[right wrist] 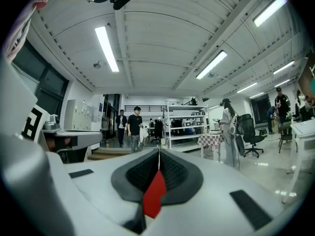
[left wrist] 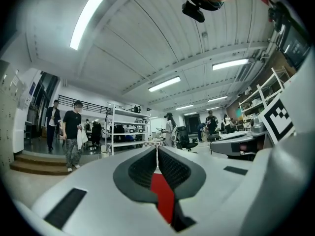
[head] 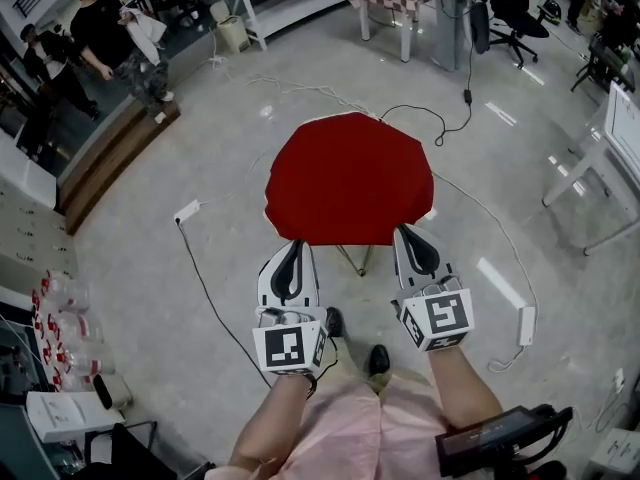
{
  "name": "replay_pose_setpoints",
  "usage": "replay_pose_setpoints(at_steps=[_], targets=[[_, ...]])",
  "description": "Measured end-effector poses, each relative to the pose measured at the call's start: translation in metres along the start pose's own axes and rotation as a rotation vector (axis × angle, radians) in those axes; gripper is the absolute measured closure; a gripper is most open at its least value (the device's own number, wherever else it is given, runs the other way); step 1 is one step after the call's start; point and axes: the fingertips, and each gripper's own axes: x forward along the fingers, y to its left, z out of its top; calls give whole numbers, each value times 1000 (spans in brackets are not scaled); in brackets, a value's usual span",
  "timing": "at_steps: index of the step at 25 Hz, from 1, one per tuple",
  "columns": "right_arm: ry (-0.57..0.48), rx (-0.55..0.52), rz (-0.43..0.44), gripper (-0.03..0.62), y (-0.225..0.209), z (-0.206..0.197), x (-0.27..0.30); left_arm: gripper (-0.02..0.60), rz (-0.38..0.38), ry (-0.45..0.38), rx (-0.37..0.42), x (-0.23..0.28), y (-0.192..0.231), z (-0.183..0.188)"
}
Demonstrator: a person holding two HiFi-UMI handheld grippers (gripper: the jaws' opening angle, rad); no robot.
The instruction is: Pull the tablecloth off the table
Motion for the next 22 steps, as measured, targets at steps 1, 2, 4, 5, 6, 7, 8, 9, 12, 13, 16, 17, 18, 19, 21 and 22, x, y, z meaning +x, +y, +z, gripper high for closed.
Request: replay_pose_setpoints(at_steps=[1,2,4,5,6,7,8,9,12,13,16,17,18,19,21,22], targets=[[5,-1,-1,580,1,-2,5,552,-3,2,-2,4,4,-3],[10,-2,-3,580,2,-3,11,552,-8,4,-3,9,9,-6],[17,-4,-10,580,2,-6,23,552,-21,11,-5,19,18,-12],[21,-4,-13,580,3,-8,29,552,-29,13,-5,24,22,-14],[25,-4,-15,580,4,-10,35,552,-35,14,-5,29,27,-17],[30,-3,-17,580,4,-12,40,552,-40,15,-4,33,31,-19],[36,-1,-19,580,5,-14,45,552,-44,16,-5,37,36,-20],[42,0,-20,580,5,-17,51,552,-47,18,-7,42,40,-23],[66,4,-19,580,3,-34,72,552,-56,27,-10,61,53,-40],[76,6,-19,580,1,-44,82,552,-59,33,-10,69,58,-50],[95,12,-15,580,-5,-65,103,552,-76,47,-11,88,66,-74],[96,11,-11,580,-5,-66,104,552,-87,43,-12,89,66,-75],[96,8,-5,580,-5,-64,103,552,-99,35,-13,89,64,-73],[96,5,-2,580,-4,-63,101,552,-110,27,-12,88,62,-70],[101,2,1,580,-4,-63,99,552,-128,16,-8,86,59,-68],[107,0,1,580,-3,-65,99,552,-132,17,-6,86,59,-69]])
